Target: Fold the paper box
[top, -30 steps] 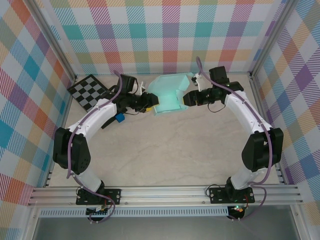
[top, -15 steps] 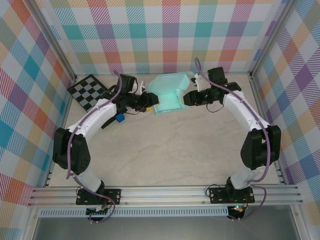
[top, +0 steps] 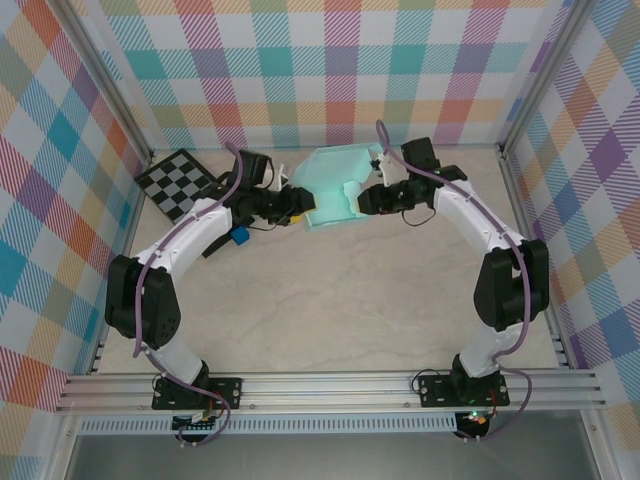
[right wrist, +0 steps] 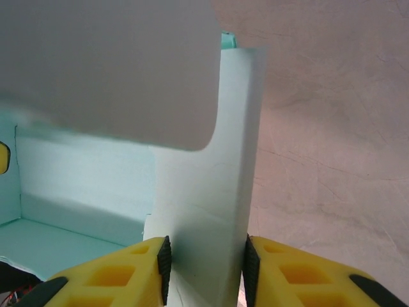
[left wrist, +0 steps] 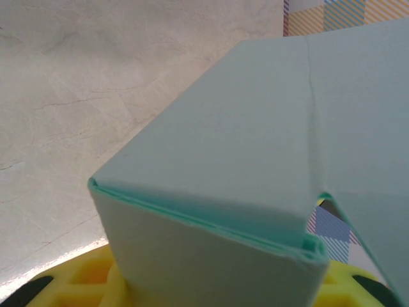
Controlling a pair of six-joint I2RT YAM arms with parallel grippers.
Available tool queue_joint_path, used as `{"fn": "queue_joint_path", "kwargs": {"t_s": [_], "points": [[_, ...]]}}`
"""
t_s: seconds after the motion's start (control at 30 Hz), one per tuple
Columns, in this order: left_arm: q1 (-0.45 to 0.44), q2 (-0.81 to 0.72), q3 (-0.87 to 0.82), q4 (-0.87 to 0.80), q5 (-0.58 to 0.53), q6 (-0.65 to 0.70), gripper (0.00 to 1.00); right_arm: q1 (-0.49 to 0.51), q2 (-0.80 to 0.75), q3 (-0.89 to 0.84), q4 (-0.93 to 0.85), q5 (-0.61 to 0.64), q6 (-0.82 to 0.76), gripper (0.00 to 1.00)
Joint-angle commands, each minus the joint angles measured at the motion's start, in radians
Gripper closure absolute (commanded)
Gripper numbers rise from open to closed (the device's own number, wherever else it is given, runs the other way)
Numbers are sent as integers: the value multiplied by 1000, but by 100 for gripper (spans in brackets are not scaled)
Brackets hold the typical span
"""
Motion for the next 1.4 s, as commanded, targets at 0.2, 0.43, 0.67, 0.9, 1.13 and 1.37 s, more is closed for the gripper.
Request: {"fn": "queue_joint_path", "kwargs": {"t_s": [0.2,0.43,0.67,0.9,1.13,1.37], "points": [[4,-51,-32,73,15,-1,66,102,44,5,57,168,82,70],[-2,-50,-39,96,20,4,67,164,97,47,75,300,120,64],[-7,-48,-45,96,15,10,67,187,153,86,87,328,95,61],[-3,-52,-36,81,-9,2,68,188,135,17,154,401,84,80],[-3,-54,-45,101,15,2,68,188,130,-26,183,443,59,70],[-4,-61,-56,149,53,6,69,189,168,6,176,430,96,66]]}}
